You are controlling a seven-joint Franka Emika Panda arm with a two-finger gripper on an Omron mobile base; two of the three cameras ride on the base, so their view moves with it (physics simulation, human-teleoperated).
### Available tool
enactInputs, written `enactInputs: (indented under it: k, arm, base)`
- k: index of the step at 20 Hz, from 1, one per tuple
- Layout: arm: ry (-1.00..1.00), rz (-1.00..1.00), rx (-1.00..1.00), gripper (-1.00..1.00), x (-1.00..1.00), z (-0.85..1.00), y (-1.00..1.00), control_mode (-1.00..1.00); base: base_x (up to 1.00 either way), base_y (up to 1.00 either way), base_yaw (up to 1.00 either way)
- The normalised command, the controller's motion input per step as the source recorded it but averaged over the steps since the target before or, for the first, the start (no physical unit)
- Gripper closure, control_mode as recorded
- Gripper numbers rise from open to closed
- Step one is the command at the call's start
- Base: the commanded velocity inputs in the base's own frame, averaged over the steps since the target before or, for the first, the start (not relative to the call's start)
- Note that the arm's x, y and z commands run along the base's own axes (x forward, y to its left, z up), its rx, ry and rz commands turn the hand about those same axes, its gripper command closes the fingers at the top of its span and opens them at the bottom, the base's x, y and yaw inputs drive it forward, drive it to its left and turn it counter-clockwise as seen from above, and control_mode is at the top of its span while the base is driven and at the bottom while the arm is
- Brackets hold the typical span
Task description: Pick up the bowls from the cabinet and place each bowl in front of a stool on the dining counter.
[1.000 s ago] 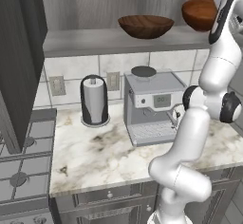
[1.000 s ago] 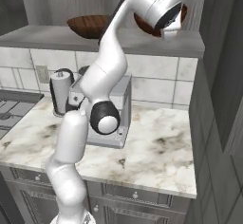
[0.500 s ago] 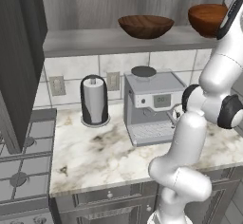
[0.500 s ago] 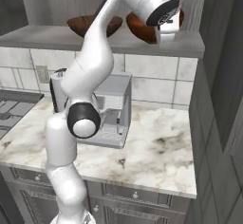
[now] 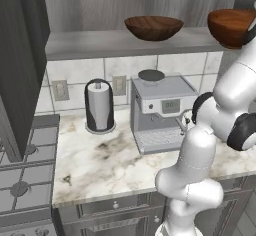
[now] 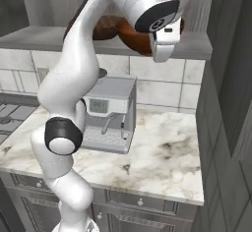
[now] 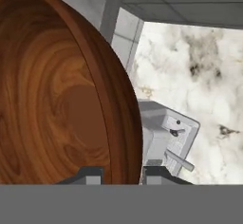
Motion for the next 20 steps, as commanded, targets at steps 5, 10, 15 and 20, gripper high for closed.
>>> enactInputs:
  k: [5, 10, 15, 20]
  arm:
    - [0.09, 0.0, 0.0, 1.0, -1.0, 0.0, 0.54, -1.0]
    - [0.17, 0.0, 0.0, 1.0, -0.98, -0.12, 0.7, -1.0]
    - [0.07, 0.0, 0.0, 1.0, -0.68, -0.43, 0.68, -1.0]
    - [0.0, -0.05, 0.02, 1.0, -0.34, -0.5, 0.68, -1.0]
  base:
    - [0.0, 0.0, 0.0]
    - [0.0, 0.0, 0.0]
    - [0.0, 0.0, 0.0]
    - [0.0, 0.0, 0.0]
